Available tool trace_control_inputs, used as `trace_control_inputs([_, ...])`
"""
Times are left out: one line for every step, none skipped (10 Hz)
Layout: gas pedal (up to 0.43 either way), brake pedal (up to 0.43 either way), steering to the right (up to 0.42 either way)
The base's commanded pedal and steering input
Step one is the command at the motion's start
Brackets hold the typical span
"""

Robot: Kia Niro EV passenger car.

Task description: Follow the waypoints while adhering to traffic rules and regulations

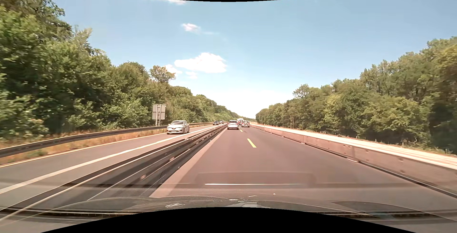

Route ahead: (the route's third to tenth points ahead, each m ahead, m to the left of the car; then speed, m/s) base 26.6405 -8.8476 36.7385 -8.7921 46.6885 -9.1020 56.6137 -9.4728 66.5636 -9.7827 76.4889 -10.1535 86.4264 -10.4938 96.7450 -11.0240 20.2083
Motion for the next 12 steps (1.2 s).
trace_control_inputs([0.15,0.0,0.001])
trace_control_inputs([0.138,0.0,0.001])
trace_control_inputs([0.138,0.0,0.001])
trace_control_inputs([0.138,0.0,0.001])
trace_control_inputs([0.138,0.0,0.001])
trace_control_inputs([0.138,0.0,0.001])
trace_control_inputs([0.138,0.0,0.001])
trace_control_inputs([0.138,0.0,0.0])
trace_control_inputs([0.118,0.0,0.001])
trace_control_inputs([0.098,0.0,0.0])
trace_control_inputs([0.087,0.0,0.001])
trace_control_inputs([0.039,0.0,0.001])
